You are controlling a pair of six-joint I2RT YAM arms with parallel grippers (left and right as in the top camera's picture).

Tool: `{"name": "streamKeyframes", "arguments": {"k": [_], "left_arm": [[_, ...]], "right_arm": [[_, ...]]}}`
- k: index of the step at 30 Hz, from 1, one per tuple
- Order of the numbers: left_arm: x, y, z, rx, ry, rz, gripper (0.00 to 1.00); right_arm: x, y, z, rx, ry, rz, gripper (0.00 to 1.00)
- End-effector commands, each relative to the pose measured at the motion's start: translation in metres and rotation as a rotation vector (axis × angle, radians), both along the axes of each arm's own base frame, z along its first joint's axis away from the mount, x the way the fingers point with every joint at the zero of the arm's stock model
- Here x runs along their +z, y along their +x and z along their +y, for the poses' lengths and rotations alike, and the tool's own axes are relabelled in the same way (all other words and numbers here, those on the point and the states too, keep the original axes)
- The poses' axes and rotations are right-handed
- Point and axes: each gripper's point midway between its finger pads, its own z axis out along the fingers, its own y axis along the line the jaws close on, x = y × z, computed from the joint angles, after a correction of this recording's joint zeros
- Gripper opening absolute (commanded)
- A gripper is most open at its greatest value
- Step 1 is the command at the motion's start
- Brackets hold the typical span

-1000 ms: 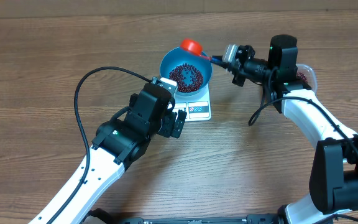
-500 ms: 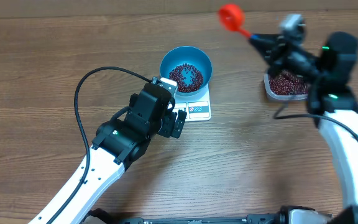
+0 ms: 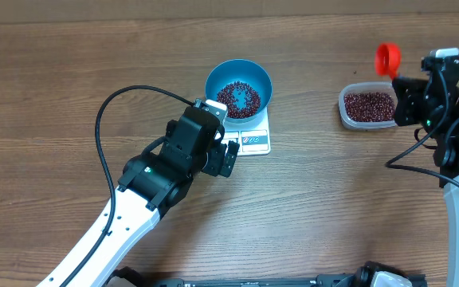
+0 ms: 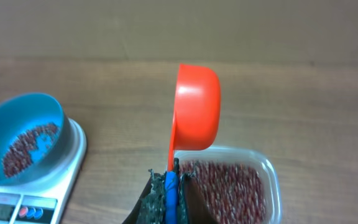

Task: Scoop item into bowl and weigh 150g on scale
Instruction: 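Move the empty red scoop back down into the bean tub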

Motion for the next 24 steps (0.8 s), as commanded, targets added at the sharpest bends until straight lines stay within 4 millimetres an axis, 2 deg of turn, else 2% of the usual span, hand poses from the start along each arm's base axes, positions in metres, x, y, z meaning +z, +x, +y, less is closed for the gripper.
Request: {"name": "streamKeyframes", "arguments": {"k": [1, 12, 24], "left_arm": [[-0.002, 0.000, 0.000, -0.013, 0.004, 0.003, 1.00], [-0.002, 0.000, 0.000, -0.013, 0.004, 0.003, 1.00], [-0.002, 0.000, 0.000, -0.013, 0.004, 0.003, 1.00]], "right_arm": [[-0.006, -0.001, -0.005, -0.021, -0.040, 0.027, 0.04], [-0.066, -0.019, -0.012, -0.068, -0.019, 0.282, 0.04], [-0.137, 0.001, -0.036, -0.096, -0.093, 0.444, 0.04]]}}
